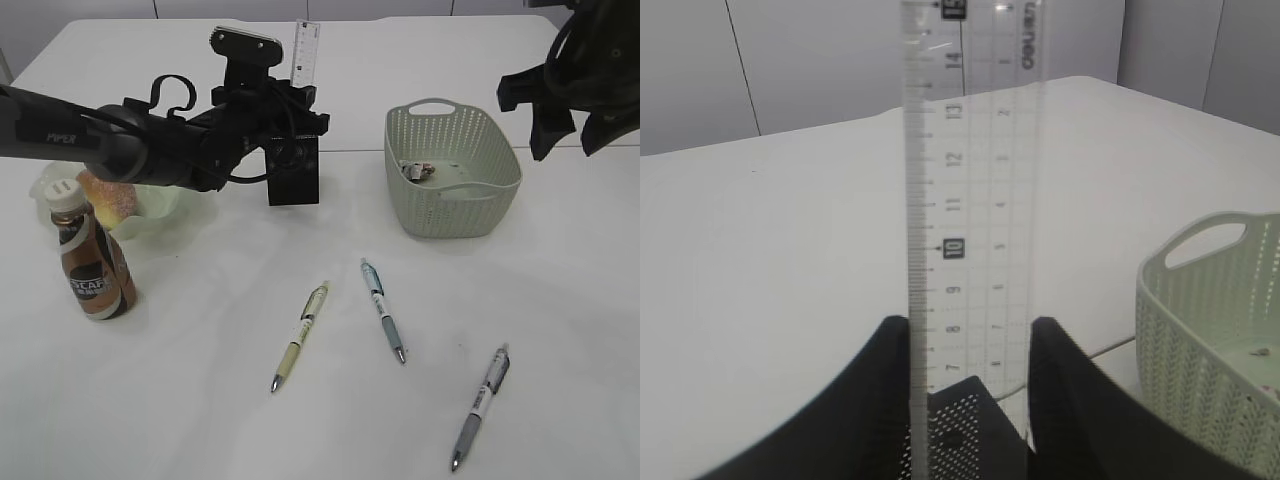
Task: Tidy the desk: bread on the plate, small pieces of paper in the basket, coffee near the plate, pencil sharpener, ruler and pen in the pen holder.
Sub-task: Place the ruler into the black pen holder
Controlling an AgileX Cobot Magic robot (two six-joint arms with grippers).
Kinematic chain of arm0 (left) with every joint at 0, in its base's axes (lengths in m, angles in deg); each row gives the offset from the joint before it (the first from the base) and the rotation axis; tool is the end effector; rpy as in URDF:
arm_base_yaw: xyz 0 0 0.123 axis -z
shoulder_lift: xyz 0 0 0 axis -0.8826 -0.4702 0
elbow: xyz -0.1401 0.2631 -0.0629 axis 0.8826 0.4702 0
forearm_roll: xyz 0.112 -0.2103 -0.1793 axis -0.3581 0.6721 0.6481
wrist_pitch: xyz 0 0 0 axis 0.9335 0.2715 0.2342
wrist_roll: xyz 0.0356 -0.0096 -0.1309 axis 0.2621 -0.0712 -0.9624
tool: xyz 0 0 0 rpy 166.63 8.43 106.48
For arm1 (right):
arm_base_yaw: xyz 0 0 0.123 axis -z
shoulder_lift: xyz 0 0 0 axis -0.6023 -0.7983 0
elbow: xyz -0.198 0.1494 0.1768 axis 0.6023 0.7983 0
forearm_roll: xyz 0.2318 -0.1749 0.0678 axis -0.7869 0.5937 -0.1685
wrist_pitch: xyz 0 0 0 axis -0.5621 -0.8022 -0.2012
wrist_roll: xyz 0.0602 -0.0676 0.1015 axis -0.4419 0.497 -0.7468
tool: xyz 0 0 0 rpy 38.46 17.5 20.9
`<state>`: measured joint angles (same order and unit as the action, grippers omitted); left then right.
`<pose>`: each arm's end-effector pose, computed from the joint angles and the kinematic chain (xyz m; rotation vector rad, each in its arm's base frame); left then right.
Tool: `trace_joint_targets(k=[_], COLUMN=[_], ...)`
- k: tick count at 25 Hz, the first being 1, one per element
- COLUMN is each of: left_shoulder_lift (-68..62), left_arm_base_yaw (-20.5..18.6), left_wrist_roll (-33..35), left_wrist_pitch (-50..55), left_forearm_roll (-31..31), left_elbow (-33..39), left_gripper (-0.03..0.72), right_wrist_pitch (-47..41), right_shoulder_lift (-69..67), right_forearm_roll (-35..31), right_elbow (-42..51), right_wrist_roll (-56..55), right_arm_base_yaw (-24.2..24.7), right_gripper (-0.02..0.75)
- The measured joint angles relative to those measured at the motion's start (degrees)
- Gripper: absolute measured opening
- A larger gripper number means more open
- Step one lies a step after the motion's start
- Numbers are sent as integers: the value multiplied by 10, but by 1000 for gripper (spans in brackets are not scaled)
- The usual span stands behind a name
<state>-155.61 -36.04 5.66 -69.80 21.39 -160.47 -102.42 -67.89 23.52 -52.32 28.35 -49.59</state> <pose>0.5714 -0.2731 0.1310 0.3607 1.6429 -0.3104 0.4137 0.0670 0.2826 0.0277 2.7267 -0.1318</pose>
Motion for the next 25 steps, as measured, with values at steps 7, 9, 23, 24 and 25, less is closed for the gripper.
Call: trace_joint_targets(k=[7, 9, 23, 24, 25], left_shoulder_lift=[0, 0, 0, 0, 0], left_arm_base_yaw=[0, 0, 0, 0, 0], left_wrist_roll=[0, 0, 0, 0, 0], left_wrist_pitch=[0, 0, 14, 15, 16], left_forearm_roll=[0, 0, 0, 0, 0], left_elbow=[0, 0, 0, 0, 0], left_gripper=[272, 272, 272, 272, 272], right_wrist_pitch=[-9, -11, -21, -21, -23], right_shoulder_lift=[0, 0, 0, 0, 0], right_forearm_roll=[0, 0, 0, 0, 0], right_elbow=[0, 0, 0, 0, 0], right_wrist_roll=[-1, -1, -1, -1, -1], right_arm_base_yaw=[0, 0, 0, 0, 0], right_gripper=[365, 365, 365, 365, 365])
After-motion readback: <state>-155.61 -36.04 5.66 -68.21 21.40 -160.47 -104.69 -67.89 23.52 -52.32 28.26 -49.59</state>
